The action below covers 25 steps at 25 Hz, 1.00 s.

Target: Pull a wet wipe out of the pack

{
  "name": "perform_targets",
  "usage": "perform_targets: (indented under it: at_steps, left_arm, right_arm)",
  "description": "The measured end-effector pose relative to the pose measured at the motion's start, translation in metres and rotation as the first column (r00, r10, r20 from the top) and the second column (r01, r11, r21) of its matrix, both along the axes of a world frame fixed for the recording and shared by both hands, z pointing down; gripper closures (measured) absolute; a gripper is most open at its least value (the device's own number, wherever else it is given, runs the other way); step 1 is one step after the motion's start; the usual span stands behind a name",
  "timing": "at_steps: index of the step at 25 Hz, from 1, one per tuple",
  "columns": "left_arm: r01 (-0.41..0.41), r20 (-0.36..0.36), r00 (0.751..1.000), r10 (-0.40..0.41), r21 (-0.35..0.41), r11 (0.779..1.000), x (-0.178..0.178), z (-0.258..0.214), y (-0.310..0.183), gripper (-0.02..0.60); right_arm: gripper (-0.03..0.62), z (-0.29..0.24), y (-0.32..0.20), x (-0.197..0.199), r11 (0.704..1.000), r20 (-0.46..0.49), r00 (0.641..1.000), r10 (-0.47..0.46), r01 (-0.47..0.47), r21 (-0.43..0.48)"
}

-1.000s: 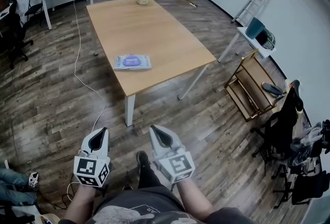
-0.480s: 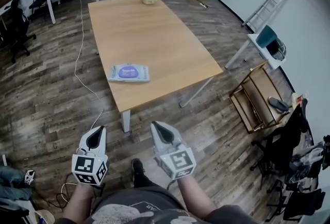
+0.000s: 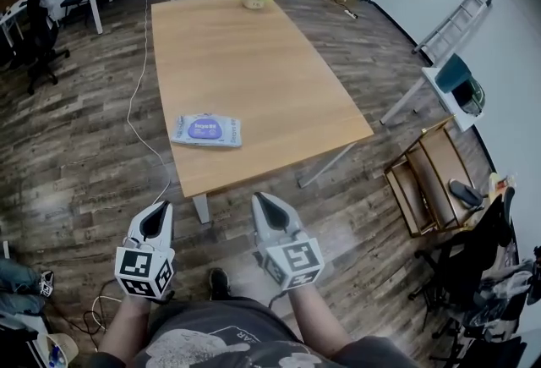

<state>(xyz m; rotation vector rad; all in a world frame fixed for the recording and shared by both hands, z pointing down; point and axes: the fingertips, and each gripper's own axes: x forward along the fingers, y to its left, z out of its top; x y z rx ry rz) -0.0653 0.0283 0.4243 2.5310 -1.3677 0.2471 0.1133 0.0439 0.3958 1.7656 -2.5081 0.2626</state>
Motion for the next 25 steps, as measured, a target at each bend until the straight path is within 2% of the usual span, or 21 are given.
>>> perform_targets:
  at_steps: [5, 10, 18, 25]
  left_arm:
    - [0.012, 0.029, 1.0, -0.012, 0.014, 1.0, 0.015, -0.002, -0.01, 0.563]
    - [-0.009, 0.022, 1.0, 0.008, 0.046, 0.999, 0.027, -0.013, -0.024, 0.563]
    - [-0.018, 0.054, 0.998, 0.018, 0.017, 1.0, 0.028, 0.008, -0.059, 0.563]
    - [-0.06, 0.07, 0.996, 0.059, 0.016, 0.998, 0.035, 0.017, -0.101, 0.563]
  right_arm:
    - [0.602, -0.002, -0.011, 0.015, 1.0, -0.005, 1.0, 0.004, -0.004, -0.004]
    - [0.602, 0.003, -0.016, 0.017, 1.0, 0.021, 1.0, 0.002, -0.002, -0.02]
    - [0.602, 0.018, -0.026, 0.031, 0.998, 0.023, 0.999, 0.045, -0.044, -0.042]
    - [0.602, 0.017, -0.072, 0.03, 0.996, 0.003, 0.998, 0.068, -0.067, -0.053]
